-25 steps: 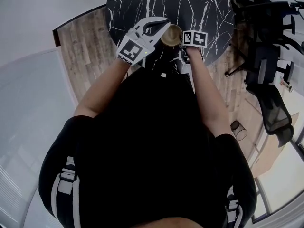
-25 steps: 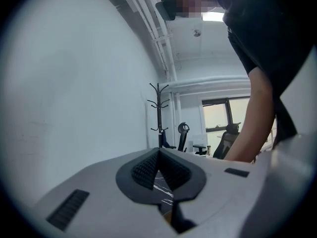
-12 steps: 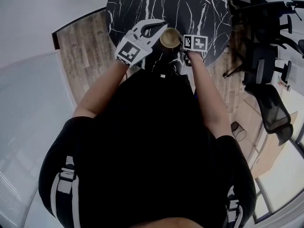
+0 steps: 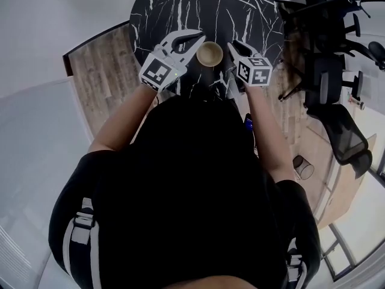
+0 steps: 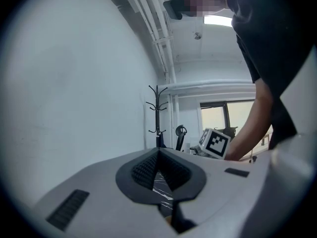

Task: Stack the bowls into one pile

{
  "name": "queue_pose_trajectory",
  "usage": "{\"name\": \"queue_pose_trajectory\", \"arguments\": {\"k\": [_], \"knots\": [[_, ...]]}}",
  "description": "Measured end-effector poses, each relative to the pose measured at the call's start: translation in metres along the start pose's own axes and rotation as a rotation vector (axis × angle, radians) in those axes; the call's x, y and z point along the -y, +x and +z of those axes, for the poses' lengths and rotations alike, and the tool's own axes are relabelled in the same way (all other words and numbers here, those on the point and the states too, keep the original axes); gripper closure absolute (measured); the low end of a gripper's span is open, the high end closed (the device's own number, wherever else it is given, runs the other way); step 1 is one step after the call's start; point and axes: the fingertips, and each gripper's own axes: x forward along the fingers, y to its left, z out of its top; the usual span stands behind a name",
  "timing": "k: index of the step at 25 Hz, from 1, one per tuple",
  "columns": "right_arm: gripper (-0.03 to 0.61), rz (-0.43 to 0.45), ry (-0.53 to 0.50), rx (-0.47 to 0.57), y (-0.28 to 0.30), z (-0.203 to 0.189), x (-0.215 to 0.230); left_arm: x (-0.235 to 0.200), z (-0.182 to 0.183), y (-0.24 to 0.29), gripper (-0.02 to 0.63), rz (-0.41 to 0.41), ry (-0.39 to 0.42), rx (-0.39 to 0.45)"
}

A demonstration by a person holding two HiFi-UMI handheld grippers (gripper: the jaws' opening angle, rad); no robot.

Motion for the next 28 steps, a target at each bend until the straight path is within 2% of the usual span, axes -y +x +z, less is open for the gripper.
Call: {"name": "queue_pose_trajectory", "arguments": {"k": [5,8,12,19,28], "knots": [[0.556,0.004,-0.130,0.230,-0.049,0.056,-0.032,0.006,0.015,-0.005,0.609,-0.024,-0.005,0.013],[0.575,-0.002,-0.182,0.313,-0.074,0.074,-0.049,0.010,0.023,-0.006,0.609,-0.038,-0.015,0.023],[0.577,0.060,-0.250,0.405,-0.103,0.088,-0.077,0.018,0.027,-0.010,0.609,-0.060,-0.035,0.028],[0.577,0.066,-0.281,0.483,-0.132,0.096,-0.097,0.032,0.032,-0.009,0.609,-0.098,-0.045,0.037],[0.577,0.037,-0.263,0.503,-0.135,0.101,-0.091,0.035,0.036,-0.003,0.609,-0.101,-0.047,0.048]]}}
